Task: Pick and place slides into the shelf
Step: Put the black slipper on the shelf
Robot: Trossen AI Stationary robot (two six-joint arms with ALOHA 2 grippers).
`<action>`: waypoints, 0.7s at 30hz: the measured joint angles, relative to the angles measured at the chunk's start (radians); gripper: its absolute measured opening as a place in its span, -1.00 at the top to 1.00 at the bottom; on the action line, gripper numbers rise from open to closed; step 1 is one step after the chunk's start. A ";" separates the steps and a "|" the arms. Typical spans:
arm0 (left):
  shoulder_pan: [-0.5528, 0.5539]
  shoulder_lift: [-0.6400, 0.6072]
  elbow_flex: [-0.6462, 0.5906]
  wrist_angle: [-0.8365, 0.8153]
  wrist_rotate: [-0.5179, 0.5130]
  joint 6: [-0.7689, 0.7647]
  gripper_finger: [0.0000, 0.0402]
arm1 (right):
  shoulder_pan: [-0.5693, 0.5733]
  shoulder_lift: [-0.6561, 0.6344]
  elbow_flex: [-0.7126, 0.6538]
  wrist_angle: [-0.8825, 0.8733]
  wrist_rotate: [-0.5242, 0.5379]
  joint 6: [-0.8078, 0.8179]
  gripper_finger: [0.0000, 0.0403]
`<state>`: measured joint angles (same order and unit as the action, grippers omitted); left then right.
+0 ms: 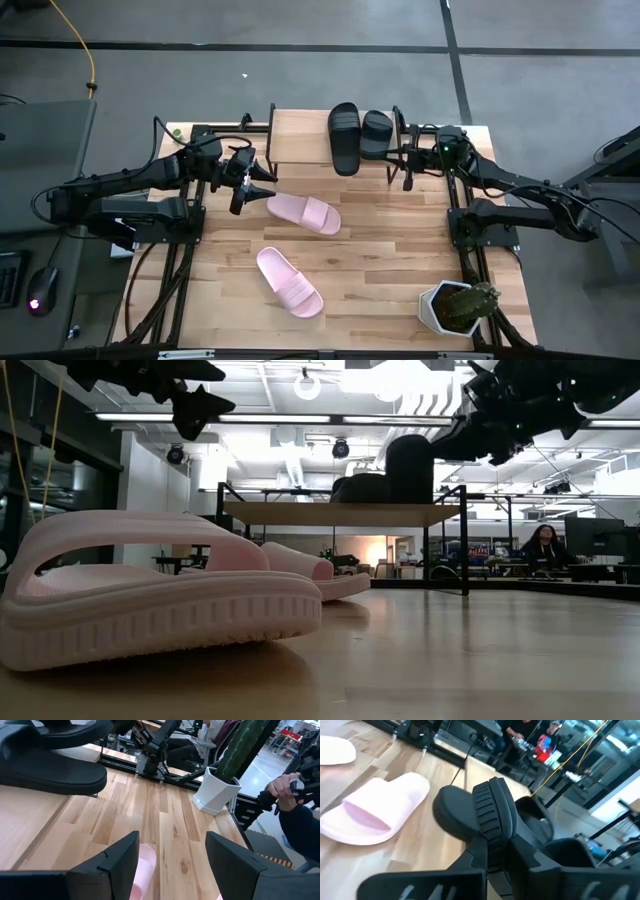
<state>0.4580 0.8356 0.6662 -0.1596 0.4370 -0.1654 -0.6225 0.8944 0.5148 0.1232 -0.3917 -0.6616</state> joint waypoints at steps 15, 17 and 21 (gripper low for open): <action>0.000 0.000 0.000 0.000 0.000 0.000 -0.08 | 0.059 0.000 0.000 -0.116 0.097 0.042 0.87; 0.000 0.000 0.000 0.000 0.000 -0.002 -0.08 | 0.063 0.000 0.000 -0.125 0.110 0.043 0.87; 0.000 0.000 0.000 -0.001 0.014 -0.007 -0.08 | 0.065 0.000 0.000 -0.162 0.134 0.045 0.87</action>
<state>0.4576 0.8360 0.6662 -0.1604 0.4507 -0.1726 -0.5579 0.8944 0.5152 -0.0387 -0.2579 -0.6163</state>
